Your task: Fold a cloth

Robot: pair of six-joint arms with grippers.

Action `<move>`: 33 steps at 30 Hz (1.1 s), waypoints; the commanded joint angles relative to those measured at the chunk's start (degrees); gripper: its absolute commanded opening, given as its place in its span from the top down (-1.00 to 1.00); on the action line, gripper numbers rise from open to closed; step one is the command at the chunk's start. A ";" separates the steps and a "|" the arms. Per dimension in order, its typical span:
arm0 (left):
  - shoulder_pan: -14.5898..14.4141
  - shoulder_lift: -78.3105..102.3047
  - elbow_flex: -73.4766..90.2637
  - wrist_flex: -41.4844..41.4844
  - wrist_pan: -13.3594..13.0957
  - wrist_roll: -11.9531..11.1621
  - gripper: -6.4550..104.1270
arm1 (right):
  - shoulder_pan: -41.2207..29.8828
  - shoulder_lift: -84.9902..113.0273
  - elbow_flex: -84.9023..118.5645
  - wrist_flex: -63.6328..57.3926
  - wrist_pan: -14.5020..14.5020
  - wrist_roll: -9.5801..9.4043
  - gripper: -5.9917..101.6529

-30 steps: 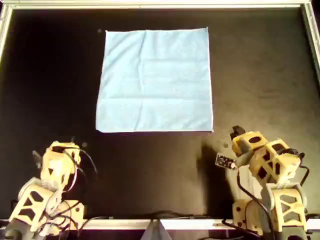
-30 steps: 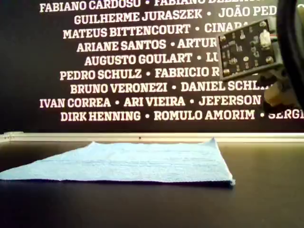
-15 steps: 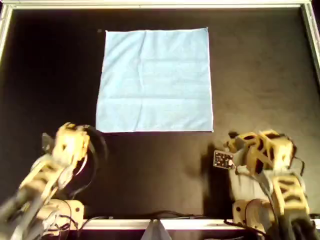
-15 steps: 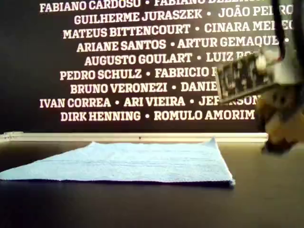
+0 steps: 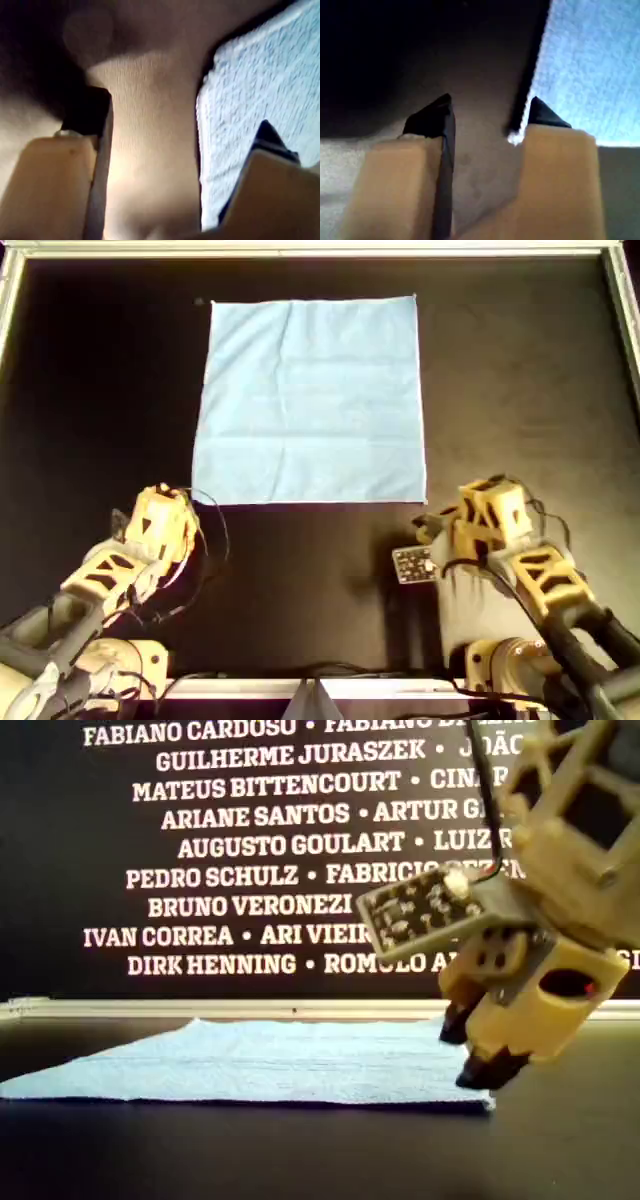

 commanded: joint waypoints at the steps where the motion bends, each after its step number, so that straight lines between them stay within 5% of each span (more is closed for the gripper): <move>1: -1.49 0.35 -2.81 -1.67 1.23 -0.26 -0.91 | -0.09 -3.69 -6.50 -2.46 2.29 0.00 -0.25; 6: -1.49 0.35 -2.46 -1.67 1.23 -0.26 -0.89 | 0.26 -11.69 -10.28 -4.39 6.59 0.00 -0.25; 18: -0.70 -21.71 -18.11 -1.76 1.23 -0.26 -0.90 | -0.09 -22.41 -19.95 -5.89 6.59 0.09 -0.25; 33: -0.70 -23.73 -20.30 -1.76 1.14 0.70 -0.89 | -0.09 -35.51 -33.13 -5.89 6.59 1.49 -0.25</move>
